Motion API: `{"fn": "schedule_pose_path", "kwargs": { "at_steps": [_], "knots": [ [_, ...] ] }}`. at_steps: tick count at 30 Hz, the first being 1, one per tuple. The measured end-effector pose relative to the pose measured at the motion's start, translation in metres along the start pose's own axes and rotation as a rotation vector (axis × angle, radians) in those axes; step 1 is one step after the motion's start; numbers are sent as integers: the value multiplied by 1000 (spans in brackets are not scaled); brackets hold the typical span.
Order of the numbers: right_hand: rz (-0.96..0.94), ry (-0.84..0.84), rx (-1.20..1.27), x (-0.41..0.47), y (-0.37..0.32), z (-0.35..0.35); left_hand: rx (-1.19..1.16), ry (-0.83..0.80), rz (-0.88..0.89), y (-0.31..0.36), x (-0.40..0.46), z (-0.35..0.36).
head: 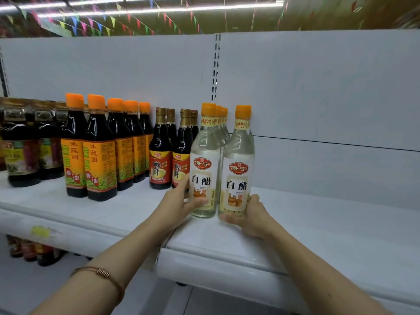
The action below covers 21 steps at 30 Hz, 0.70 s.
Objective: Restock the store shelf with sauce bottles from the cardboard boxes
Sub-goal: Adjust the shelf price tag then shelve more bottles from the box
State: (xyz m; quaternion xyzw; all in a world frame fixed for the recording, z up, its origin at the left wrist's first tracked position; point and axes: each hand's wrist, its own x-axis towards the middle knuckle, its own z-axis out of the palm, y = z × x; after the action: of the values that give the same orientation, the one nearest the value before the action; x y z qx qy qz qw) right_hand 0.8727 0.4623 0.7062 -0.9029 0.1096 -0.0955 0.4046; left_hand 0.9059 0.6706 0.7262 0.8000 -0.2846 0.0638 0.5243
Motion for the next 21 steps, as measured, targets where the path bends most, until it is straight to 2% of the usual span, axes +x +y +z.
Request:
{"fn": "schedule_pose_path", "kwargs": {
  "at_steps": [5, 10, 13, 17, 21],
  "knots": [
    [-1, 32, -19, 2, 4, 3, 110, -32, -39, -6, 5, 2],
    [46, 1, -22, -10, -9, -6, 59, -57, -64, -4, 5, 0],
    [45, -71, -46, -27, -24, -15, 79, -66, -93, 0, 3, -2],
    [30, -208, -60, -72, -44, -40, 247, -131, -172, 14, -11, -8],
    [-114, -213, 19, -113, -54, -52, 285, 24, -117, 38, -46, -12]
  ]
}}
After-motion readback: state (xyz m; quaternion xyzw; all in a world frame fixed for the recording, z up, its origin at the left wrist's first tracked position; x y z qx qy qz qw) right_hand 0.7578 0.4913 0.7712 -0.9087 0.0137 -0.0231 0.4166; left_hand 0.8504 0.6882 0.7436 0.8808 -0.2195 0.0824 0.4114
